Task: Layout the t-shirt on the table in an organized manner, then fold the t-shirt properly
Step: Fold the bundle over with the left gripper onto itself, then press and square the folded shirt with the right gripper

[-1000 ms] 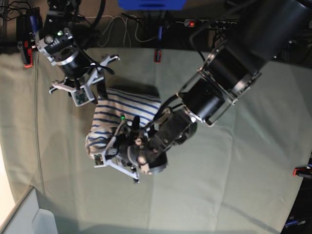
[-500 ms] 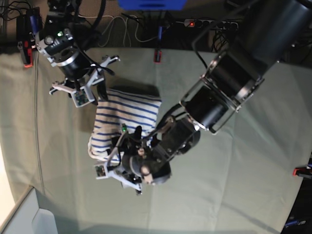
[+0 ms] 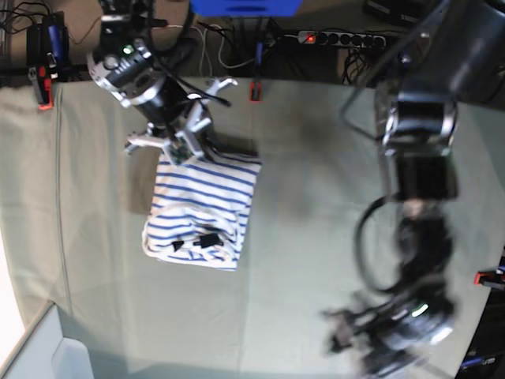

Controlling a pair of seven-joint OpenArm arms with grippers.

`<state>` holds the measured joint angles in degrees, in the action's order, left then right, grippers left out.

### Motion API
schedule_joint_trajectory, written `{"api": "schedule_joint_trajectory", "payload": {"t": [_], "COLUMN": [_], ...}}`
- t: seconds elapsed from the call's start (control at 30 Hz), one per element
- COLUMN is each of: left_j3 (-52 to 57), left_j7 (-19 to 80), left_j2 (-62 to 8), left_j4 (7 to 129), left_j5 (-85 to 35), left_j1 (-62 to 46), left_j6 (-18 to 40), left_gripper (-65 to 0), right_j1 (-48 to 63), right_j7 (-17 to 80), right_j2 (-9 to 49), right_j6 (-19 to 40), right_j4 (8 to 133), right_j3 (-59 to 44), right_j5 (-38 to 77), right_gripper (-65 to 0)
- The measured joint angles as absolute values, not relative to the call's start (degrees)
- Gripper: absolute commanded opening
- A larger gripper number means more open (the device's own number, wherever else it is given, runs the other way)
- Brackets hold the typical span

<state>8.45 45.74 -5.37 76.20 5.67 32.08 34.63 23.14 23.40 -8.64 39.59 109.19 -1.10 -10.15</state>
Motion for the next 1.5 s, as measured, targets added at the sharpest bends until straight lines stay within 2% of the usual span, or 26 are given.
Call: {"api": "schedule_joint_trajectory", "payload": {"t": [0.23,0.43,0.8,0.97,1.17,1.5], "left_j3": [25.06,36.95,39.66,39.55,39.55,39.29], "left_j7": [47.75,48.34,47.75,48.16,48.25,48.25], "left_j2": [-14.02,-13.80,-12.86,-10.79,-10.63,-10.63], "left_j4": [92.73,96.38,96.82,97.65,98.35,98.37], "left_j5": [4.95,5.08,4.86,4.69,4.86,4.89], "left_j1": [12.03,0.60,-4.78,-5.21,-5.15,-5.08], "left_j6": [35.42,35.64,35.68,35.79,35.79,35.77], "left_gripper": [-29.6,-29.5,-29.5,-29.5,-29.5,-29.6], "right_j1": [16.99,11.05,0.60,-5.67,-9.78,-20.45], "right_j7": [23.44,22.94,22.72,20.78,15.55,12.16], "right_j2": [-8.60,-8.03,-2.02,-1.23,0.25,1.26], "right_j6": [39.57,39.62,39.62,39.62,39.57,39.44], "right_j4": [99.83,95.18,82.06,74.00,65.47,51.57], "right_j3": [-1.39,-4.60,-4.60,-4.40,-4.49,-4.56], "right_j5": [-10.59,-10.28,-9.80,-9.93,-10.00,-10.02], "right_gripper": [-60.9,-60.7,-60.9,-60.8,-60.6,-60.6]}}
